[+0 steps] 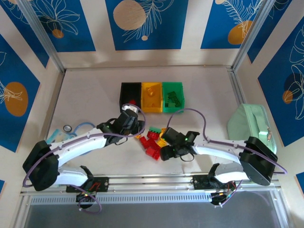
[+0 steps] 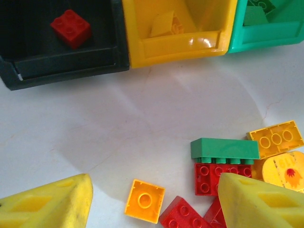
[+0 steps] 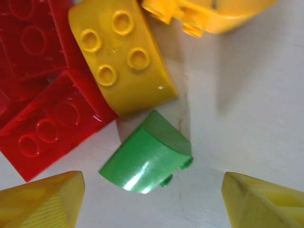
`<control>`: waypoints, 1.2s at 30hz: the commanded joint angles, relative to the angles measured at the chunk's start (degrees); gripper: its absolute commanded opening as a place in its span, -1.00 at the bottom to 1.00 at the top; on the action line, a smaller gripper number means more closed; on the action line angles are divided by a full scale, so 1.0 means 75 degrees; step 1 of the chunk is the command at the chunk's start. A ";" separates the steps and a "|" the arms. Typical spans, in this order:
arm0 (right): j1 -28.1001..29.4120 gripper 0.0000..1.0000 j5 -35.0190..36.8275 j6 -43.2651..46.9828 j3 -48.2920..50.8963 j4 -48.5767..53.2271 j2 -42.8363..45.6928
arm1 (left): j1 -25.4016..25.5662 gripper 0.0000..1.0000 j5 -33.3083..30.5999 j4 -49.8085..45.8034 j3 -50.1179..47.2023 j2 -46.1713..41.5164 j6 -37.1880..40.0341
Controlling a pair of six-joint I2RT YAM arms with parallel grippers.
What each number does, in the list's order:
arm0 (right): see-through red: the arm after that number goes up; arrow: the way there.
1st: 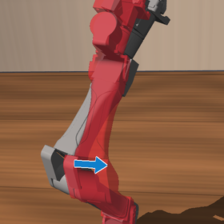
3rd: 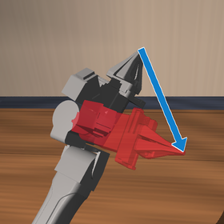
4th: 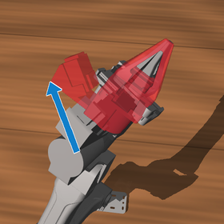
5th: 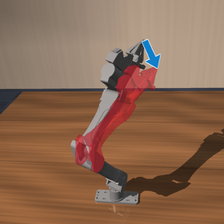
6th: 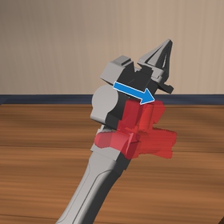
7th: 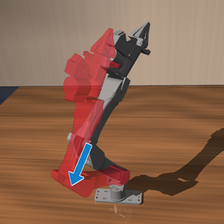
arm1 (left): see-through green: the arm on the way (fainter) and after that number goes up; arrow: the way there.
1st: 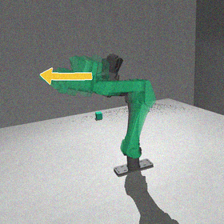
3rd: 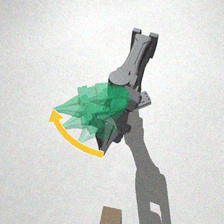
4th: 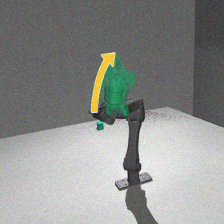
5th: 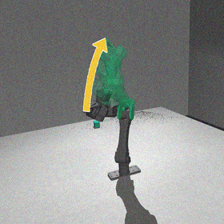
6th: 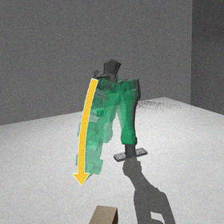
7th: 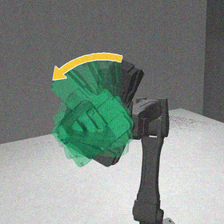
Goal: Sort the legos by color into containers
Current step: Pick up the lego from the bottom-center of the table, then place the lego in the container.
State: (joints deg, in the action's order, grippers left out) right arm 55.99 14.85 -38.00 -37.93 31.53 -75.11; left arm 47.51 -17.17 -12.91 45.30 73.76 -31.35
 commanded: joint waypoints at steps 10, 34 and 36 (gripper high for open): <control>-0.0164 0.17 0.0102 -0.0251 -0.0396 -0.0103 -0.1065 | -0.0172 0.40 -0.0279 -0.0013 -0.0586 -0.0531 -0.0215; -0.2742 -0.23 0.0120 0.0941 -0.2314 0.0824 0.0124 | -0.0384 0.38 -0.0155 -0.0037 -0.0892 -0.0687 -0.0261; -0.3189 -0.23 0.0096 0.1232 -0.2984 0.0906 -0.0332 | -0.0391 0.38 -0.0148 -0.0088 -0.0935 -0.0763 -0.0274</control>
State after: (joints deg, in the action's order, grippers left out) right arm 35.18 16.67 -33.10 -54.89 37.32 -74.74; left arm 45.10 -18.90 -12.88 39.03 69.28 -32.73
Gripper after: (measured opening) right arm 0.388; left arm 0.691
